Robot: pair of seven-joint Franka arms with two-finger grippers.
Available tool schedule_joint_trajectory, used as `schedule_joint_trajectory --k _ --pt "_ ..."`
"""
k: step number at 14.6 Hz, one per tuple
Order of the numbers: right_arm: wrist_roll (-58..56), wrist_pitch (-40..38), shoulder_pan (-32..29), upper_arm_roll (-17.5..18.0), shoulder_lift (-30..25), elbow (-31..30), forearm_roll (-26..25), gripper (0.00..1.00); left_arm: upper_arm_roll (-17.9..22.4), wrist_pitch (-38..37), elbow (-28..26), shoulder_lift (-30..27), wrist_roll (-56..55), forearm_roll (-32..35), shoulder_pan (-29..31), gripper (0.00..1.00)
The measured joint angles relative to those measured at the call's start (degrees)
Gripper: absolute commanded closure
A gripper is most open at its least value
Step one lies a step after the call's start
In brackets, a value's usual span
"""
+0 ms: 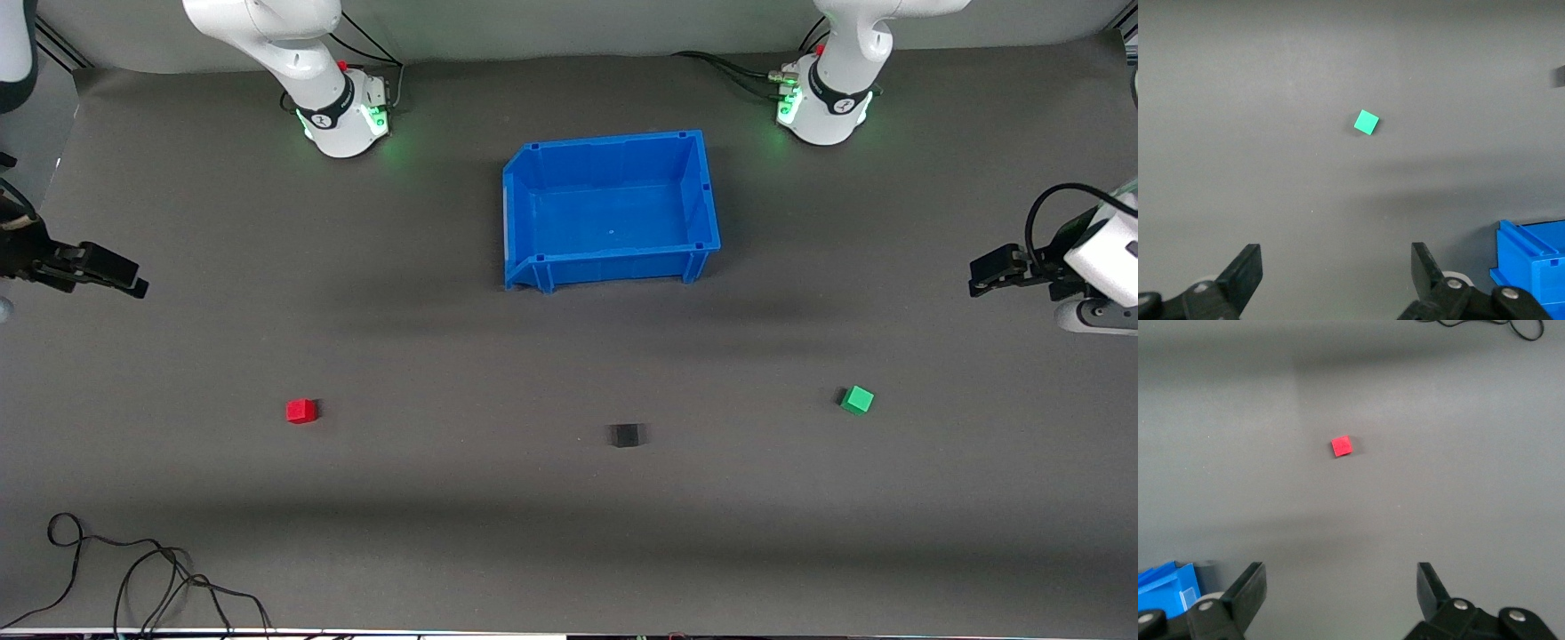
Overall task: Attach green and red cubes to black cube
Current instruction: 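Reach the right gripper to the red cube while the left gripper reaches the green cube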
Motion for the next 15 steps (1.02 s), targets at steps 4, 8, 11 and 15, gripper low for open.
schedule_joint_trajectory --k 4,8,11,15 --pt "-0.18 1.18 1.23 0.22 3.75 -0.21 0.00 0.00 0.47 -0.01 -1.28 0.88 -10.11 -0.09 1.15 0.00" --pt "-0.19 6.47 2.75 0.26 10.61 -0.81 0.00 0.00 -0.27 0.82 -1.87 5.22 -25.14 -0.11 0.38 0.00" --pt "-0.21 10.61 2.83 0.22 15.86 -0.94 -0.01 0.00 -0.39 4.58 -1.96 8.92 -38.67 -0.14 0.06 0.00" --pt "-0.22 20.51 2.75 0.00 20.91 -5.17 -0.02 0.00 -0.22 11.43 -3.37 14.07 -50.50 -1.76 0.21 0.00"
